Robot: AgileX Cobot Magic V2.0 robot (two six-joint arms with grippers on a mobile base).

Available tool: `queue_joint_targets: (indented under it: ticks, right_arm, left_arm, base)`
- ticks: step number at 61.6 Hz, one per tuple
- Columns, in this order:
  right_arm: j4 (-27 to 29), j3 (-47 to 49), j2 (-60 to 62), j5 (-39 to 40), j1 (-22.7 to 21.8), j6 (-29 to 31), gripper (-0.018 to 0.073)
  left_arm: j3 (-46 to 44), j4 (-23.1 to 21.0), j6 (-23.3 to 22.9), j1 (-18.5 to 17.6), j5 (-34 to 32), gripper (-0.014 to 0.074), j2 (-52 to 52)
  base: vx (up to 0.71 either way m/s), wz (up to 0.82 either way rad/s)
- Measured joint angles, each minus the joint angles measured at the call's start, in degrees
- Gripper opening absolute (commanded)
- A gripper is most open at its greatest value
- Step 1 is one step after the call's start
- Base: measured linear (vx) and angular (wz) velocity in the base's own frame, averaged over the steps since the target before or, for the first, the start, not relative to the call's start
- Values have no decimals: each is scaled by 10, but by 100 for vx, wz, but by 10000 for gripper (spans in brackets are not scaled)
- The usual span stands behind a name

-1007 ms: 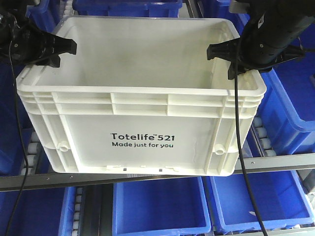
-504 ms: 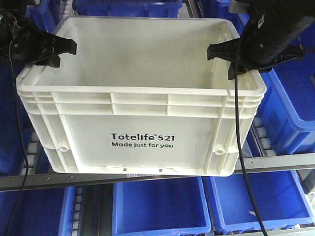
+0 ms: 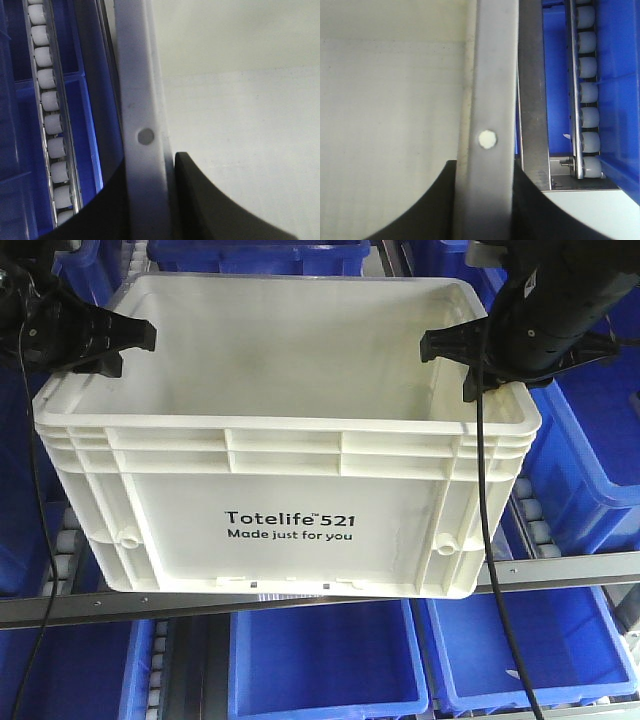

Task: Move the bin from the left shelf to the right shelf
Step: 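Push the crate forward and lower it onto the shelf rollers, then open both grippers and withdraw them from the crate rims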

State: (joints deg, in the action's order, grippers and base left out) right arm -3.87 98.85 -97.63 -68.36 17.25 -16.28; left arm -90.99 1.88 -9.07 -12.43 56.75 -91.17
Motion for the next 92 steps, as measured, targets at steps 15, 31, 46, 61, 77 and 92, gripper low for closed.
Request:
queue_joint_targets:
  ticks: [15,31,46,61,77,92]
  right_arm:
    - [-4,0,0,4,0,0,46]
    - [-28,0,-1,41,0,0,46]
    - [-56,0,-33,68,0,1,46]
    - [-72,0,-86,134,-1,1,46]
    - [-92,0,-116,213,-2,3,46]
    - [-98,0,-123,235,-4,0,58]
  left_arm:
    - [1,0,0,0,-7,111,0]
    - [2,-5,-1,0,-29,111,-8]
    - [2,-19,-3,0,-45,111,-47]
    - [4,-8,-5,4,-83,111,-73]
    - [5,3,-8,9,-116,112,-94]
    - [2,3,-9,11,-138,139,-109]
  base:
    - [0,0]
    - [0,0]
    - [0,0]
    - [0,0]
    - [0,0]
    - [0,0]
